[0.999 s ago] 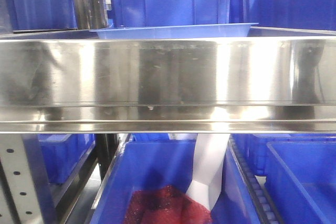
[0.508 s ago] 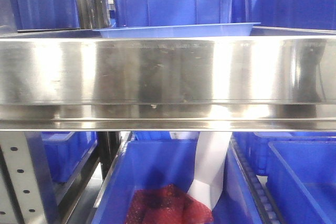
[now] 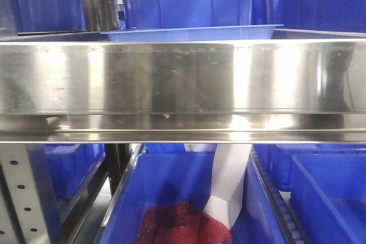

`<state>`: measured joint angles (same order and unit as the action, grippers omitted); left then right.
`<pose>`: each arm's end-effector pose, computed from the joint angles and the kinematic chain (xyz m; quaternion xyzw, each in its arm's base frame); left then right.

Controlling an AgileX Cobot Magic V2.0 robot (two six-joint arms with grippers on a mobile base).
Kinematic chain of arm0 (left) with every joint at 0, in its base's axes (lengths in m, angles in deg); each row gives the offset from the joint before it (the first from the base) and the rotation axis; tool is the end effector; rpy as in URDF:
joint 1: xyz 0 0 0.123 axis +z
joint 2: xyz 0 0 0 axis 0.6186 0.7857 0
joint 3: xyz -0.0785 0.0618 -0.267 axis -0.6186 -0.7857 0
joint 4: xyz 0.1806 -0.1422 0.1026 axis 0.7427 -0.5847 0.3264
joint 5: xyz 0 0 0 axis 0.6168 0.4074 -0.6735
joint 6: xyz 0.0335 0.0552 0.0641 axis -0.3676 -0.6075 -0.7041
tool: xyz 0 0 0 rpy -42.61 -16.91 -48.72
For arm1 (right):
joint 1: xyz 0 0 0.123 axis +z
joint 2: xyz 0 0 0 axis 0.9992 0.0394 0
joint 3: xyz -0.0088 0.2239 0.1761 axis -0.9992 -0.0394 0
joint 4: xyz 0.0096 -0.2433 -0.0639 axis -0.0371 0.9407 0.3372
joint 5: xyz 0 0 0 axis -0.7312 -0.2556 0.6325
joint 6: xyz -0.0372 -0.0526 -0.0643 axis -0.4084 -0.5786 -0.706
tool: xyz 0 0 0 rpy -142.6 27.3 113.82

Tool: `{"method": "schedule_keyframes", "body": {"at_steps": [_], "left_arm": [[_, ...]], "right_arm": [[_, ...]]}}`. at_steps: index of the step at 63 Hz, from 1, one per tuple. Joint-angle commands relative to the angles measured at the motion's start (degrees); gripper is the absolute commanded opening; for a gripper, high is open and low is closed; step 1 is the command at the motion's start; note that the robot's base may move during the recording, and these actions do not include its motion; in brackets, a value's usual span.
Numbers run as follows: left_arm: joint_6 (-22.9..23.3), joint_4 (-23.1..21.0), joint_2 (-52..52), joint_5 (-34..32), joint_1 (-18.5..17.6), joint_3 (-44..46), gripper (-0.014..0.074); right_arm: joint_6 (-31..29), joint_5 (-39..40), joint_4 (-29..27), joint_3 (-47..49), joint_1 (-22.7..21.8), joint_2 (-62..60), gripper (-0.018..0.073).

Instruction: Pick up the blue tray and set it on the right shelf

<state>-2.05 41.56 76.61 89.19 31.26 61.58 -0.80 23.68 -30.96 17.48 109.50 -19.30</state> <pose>0.0560 -0.0077 0.1920 -0.0004 0.7292 -0.0894 0.6784 0.0524 0.0156 0.3115 -0.1008 0.6927 0.1283 0.7026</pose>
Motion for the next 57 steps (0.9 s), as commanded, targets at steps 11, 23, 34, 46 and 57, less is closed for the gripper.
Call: {"method": "schedule_keyframes", "body": {"at_steps": [11,23,34,46,57], "left_arm": [[-0.12,-0.52,-0.61,-5.04,0.26,-1.74,-0.0048],[-0.12,-0.52,-0.61,-5.04,0.26,-1.74,-0.0048],[-0.12,-0.52,-0.61,-5.04,0.26,-1.74,-0.0048],[-0.12,-0.52,-0.61,-5.04,0.26,-1.74,-0.0049],[-0.12,-0.52,-0.61,-5.04,0.26,-1.74,-0.0048]], "right_arm": [[-0.53,5.31,0.92,1.64,0.09,0.5,0.0055],[-0.53,5.33,0.92,1.35,0.03,0.5,0.0055],[-1.79,5.08,-3.78,-1.67,-4.84,0.5,0.0055],[-11.97,5.65,-13.2,-6.8,-16.98,-2.36,0.0055],[-16.57,10.1,-17.15,-14.67,-24.47,-8.32,0.0055]]}}
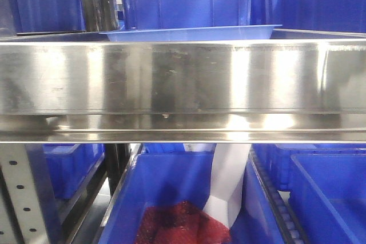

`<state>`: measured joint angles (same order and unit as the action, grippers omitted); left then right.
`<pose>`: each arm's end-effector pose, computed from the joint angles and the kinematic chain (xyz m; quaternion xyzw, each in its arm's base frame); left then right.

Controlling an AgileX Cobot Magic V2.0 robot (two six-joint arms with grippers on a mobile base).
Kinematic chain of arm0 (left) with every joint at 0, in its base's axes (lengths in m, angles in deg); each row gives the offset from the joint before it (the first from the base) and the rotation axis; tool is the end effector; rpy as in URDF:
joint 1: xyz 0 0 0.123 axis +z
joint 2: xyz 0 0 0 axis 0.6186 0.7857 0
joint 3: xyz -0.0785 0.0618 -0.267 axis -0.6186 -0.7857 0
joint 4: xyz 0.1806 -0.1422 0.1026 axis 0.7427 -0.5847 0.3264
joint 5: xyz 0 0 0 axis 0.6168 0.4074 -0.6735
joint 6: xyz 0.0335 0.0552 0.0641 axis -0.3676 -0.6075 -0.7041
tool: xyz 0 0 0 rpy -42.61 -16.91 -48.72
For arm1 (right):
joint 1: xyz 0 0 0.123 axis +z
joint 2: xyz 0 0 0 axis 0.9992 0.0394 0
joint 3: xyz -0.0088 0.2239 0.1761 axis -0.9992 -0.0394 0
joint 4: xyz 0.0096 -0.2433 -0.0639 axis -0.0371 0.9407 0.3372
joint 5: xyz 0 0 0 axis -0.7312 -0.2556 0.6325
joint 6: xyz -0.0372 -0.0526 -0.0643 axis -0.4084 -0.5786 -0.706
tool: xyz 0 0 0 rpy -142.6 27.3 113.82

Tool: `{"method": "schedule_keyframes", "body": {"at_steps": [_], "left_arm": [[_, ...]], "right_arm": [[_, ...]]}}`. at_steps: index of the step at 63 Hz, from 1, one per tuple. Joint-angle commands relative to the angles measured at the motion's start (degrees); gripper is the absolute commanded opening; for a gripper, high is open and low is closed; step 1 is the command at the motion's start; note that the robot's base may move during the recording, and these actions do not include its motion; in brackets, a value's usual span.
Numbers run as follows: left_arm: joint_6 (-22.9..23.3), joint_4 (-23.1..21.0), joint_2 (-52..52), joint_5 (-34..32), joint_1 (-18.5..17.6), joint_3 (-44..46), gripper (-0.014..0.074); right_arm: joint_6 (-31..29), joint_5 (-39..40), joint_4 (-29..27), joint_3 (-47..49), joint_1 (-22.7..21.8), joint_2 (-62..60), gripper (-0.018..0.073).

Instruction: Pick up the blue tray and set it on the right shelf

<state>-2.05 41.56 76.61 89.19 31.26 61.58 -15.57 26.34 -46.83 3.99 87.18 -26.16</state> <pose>0.0560 -0.0077 0.1920 -0.0004 0.7292 -0.0894 0.6784 0.0548 0.0013 0.2444 0.0132 0.7257 0.0187 0.6877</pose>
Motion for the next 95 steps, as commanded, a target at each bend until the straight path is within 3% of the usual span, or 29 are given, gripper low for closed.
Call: {"method": "schedule_keyframes", "body": {"at_steps": [1,11,95], "left_arm": [[-0.12,-0.52,-0.61,-5.04,0.26,-1.74,-0.0048],[-0.12,-0.52,-0.61,-5.04,0.26,-1.74,-0.0049],[-0.12,-0.52,-0.61,-5.04,0.26,-1.74,-0.0048]], "right_arm": [[-1.8,8.07,-1.33,-1.88,-2.38,-1.87,0.0055],[-1.72,14.48,-1.45,-10.36,-2.81,-6.07,0.0055],[-1.72,12.44,-1.46,-9.96,-2.83,-5.94,0.0055]]}}
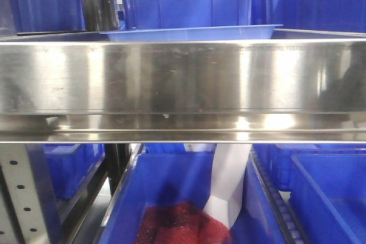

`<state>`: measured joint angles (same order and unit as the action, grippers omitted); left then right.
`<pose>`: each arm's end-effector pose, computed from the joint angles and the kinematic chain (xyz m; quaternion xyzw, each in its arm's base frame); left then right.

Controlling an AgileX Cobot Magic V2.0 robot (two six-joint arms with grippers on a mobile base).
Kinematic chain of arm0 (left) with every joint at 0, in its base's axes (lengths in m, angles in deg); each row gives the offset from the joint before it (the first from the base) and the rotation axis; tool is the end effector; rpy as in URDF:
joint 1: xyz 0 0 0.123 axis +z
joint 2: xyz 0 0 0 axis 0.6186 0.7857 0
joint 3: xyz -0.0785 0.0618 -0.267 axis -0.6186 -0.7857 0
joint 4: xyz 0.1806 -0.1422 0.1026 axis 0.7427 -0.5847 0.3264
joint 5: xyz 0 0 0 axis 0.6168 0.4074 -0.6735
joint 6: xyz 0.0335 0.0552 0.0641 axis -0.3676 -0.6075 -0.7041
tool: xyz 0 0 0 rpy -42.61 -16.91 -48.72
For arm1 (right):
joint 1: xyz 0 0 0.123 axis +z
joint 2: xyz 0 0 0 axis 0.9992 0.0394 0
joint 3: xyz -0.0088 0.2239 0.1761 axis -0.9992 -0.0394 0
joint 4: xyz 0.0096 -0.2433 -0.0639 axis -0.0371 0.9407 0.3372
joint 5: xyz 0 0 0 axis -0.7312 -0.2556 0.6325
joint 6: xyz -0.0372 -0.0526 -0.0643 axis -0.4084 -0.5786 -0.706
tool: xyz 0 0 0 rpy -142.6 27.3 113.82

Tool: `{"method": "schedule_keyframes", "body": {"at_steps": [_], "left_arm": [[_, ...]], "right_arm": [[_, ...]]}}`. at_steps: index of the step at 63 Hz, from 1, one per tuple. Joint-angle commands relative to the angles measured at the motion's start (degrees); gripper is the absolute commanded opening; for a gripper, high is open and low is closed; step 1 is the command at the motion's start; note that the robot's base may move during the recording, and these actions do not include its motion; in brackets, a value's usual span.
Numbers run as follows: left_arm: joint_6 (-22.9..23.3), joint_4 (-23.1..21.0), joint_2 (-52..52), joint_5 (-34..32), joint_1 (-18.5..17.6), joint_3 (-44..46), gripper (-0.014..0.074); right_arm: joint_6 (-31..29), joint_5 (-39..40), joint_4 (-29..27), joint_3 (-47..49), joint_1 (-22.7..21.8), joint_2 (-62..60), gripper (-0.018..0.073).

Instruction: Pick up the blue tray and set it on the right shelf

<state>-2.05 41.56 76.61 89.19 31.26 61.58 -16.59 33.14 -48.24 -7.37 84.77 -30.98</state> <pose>0.0560 -0.0077 0.1920 -0.0004 0.7292 -0.0894 0.6784 0.0568 -0.0018 0.1931 0.0336 0.7235 0.0047 0.6895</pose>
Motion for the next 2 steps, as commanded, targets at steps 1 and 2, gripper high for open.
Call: {"method": "schedule_keyframes", "body": {"at_steps": [1,2], "left_arm": [[-0.12,-0.52,-0.61,-5.04,0.26,-1.74,-0.0049],[-0.12,-0.52,-0.61,-5.04,0.26,-1.74,-0.0048]], "right_arm": [[-0.71,5.65,-0.05,1.39,-0.42,-1.11,0.0055],[-0.71,5.65,-0.05,1.39,-0.42,-1.11,0.0055]]}}
